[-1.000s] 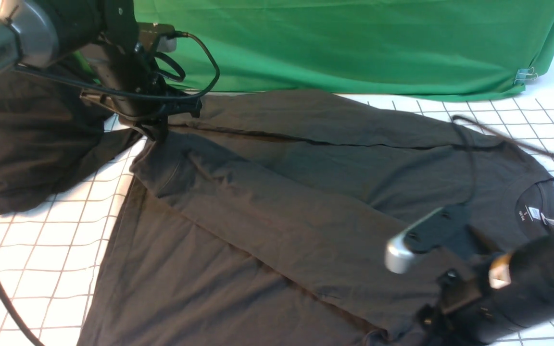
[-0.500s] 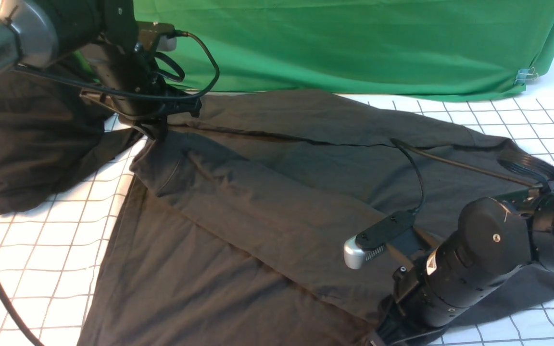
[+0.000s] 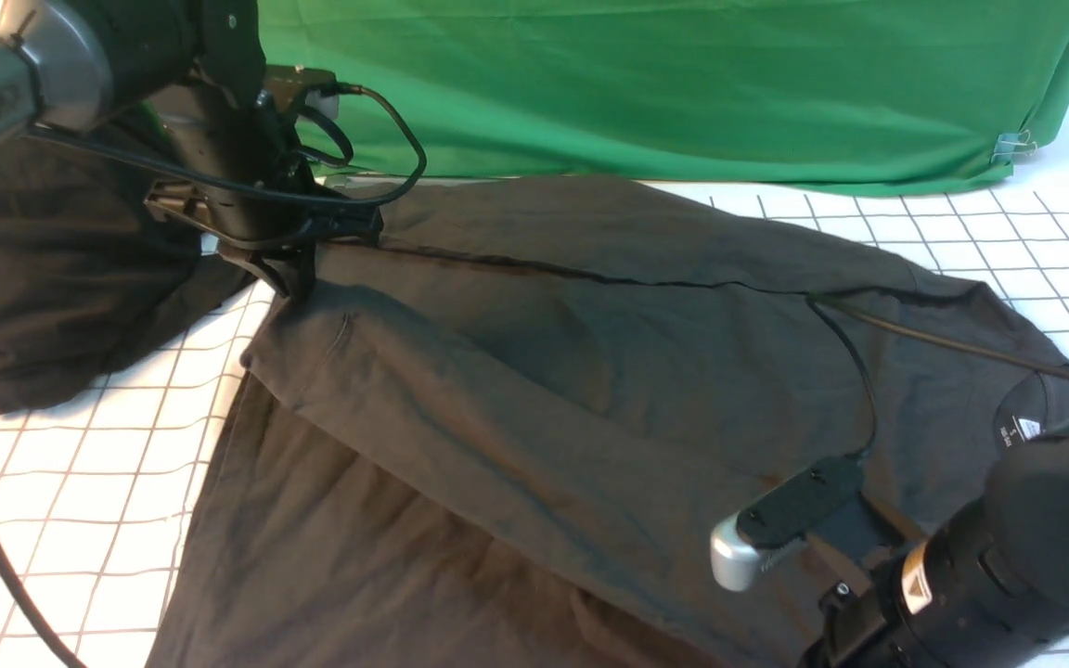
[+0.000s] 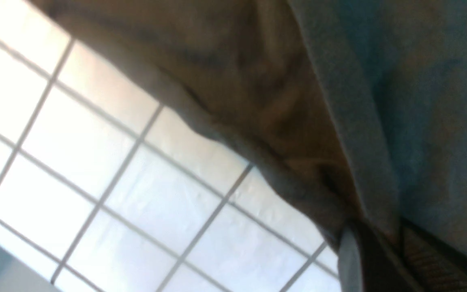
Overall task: Fold a long-sleeved shirt over a white checkered tablecloth.
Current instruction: 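Fold the left side of the black T-shirt inward over its body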
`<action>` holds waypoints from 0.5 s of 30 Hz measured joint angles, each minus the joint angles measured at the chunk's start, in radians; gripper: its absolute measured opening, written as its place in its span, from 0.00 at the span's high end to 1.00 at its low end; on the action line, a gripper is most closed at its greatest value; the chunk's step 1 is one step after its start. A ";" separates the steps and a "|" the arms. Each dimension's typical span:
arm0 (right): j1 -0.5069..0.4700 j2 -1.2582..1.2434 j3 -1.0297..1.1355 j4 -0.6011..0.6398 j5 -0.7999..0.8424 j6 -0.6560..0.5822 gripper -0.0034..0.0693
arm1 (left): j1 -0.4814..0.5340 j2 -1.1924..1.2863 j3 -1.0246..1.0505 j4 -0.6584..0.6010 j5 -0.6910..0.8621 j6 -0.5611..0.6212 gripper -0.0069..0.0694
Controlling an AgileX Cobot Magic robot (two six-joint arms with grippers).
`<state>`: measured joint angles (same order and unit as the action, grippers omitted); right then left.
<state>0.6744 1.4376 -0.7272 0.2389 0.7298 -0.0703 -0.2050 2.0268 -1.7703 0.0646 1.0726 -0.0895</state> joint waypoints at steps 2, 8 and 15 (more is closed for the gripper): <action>0.001 -0.001 0.004 0.000 0.000 0.001 0.91 | 0.000 0.000 0.000 -0.001 0.001 0.000 0.89; 0.002 -0.001 0.004 -0.002 0.011 0.004 0.72 | 0.000 0.000 0.000 -0.003 0.016 0.023 0.89; 0.002 -0.001 0.006 -0.002 0.014 0.009 0.34 | 0.000 0.000 -0.001 -0.003 0.015 0.071 0.79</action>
<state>0.6764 1.4367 -0.7208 0.2372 0.7433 -0.0615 -0.2050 2.0268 -1.7715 0.0615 1.0876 -0.0182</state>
